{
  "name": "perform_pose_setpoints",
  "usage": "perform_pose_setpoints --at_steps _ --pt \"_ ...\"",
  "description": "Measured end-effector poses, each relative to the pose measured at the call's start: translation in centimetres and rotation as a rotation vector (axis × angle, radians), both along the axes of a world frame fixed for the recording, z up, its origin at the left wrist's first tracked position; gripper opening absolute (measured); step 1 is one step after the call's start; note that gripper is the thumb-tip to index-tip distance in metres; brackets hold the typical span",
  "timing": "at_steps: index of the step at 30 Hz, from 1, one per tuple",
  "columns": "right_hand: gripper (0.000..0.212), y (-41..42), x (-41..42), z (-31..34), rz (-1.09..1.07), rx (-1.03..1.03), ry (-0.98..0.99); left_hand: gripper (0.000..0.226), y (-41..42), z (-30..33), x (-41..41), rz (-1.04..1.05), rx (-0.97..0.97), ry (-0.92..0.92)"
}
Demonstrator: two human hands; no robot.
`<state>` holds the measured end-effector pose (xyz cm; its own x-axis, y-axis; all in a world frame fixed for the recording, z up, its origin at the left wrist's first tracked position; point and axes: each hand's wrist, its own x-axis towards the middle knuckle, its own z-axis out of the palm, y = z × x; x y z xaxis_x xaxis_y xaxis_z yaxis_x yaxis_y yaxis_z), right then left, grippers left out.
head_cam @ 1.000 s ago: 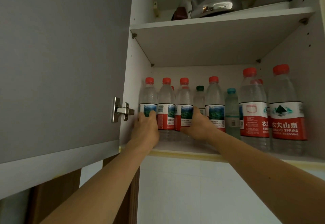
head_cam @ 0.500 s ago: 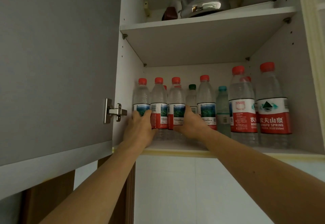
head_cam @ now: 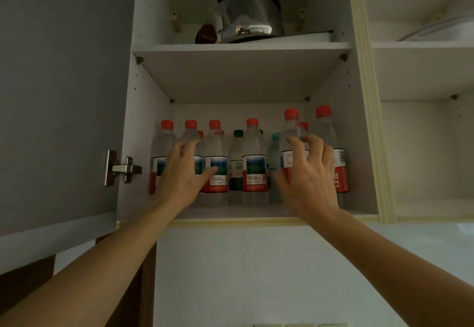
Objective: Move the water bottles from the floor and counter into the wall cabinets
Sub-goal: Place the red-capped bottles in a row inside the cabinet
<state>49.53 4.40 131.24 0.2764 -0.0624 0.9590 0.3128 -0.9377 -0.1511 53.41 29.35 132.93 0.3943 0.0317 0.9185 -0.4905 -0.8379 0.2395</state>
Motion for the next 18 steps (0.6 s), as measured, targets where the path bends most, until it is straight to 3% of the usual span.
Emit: perform_pose_setpoints --at_steps 3,7,18 --pt "0.078 -1.2 0.3 -1.3 -0.042 0.044 0.059 0.083 -3.2 2.0 0.5 -0.129 0.05 0.032" --pt "0.076 -1.3 1.0 -2.3 0.002 0.071 -0.002 0.097 -7.0 4.4 1.9 -0.175 0.144 0.093" --pt "0.092 -2.6 2.6 -2.1 0.033 0.087 0.062 0.13 -9.9 8.3 6.6 -0.34 0.133 0.347"
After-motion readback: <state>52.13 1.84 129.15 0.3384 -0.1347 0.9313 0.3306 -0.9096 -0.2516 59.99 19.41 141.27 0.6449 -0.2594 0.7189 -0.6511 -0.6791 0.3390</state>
